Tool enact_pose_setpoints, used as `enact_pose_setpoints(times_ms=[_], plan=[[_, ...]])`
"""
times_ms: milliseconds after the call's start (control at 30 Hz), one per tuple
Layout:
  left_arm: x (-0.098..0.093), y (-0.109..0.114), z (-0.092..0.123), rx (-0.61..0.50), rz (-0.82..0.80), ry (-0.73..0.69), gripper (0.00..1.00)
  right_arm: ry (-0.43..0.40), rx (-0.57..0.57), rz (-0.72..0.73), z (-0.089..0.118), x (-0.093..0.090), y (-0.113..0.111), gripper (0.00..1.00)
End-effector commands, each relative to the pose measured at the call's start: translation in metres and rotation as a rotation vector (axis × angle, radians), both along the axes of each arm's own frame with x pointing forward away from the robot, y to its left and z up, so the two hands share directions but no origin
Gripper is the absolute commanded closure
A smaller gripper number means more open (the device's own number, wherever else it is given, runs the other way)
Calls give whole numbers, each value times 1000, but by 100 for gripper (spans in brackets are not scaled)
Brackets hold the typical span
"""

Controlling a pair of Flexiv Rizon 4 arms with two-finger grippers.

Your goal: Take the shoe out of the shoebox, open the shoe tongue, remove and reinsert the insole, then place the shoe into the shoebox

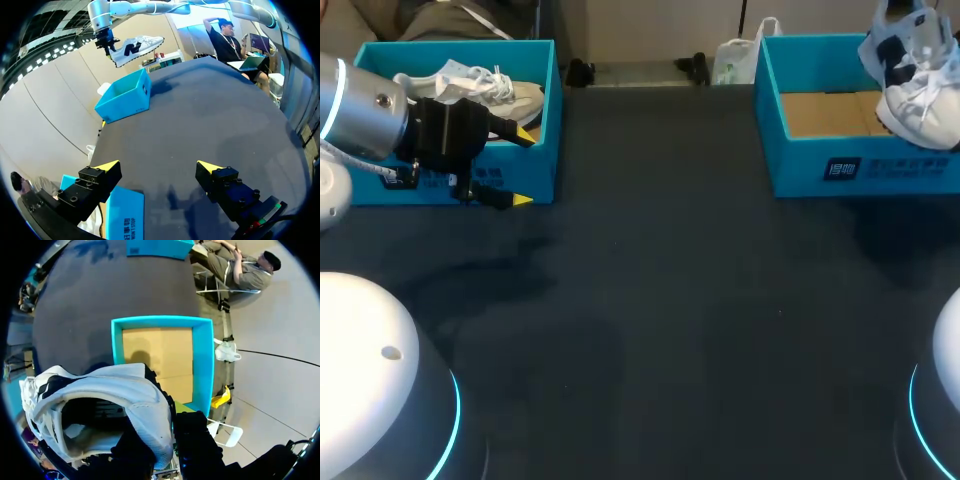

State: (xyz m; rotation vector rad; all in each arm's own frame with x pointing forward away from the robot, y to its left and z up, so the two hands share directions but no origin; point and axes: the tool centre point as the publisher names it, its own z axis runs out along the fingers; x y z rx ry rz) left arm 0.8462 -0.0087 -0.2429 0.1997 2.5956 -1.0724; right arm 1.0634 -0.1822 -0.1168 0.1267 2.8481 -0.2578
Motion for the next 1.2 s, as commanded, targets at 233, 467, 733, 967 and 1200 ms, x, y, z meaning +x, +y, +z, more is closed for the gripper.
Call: enact_pose_setpoints(times_ms=[233, 467, 733, 967, 1200], plan=[[0, 0, 0, 2, -1, 1, 0, -16, -42, -62, -13, -5, -59, 100], [0, 0, 0, 2, -1, 1, 0, 27, -27, -98, -30, -5, -105, 100], [0, 0, 0, 2, -1, 1, 0, 68, -17, -121, -46, 7, -146, 100], [0, 0, 0, 2, -1, 1, 0, 85, -29, -176, -62, 22, -172, 100], [0, 0, 0, 2, -1, 1, 0, 38, -14, -306, -59, 19, -173, 100]])
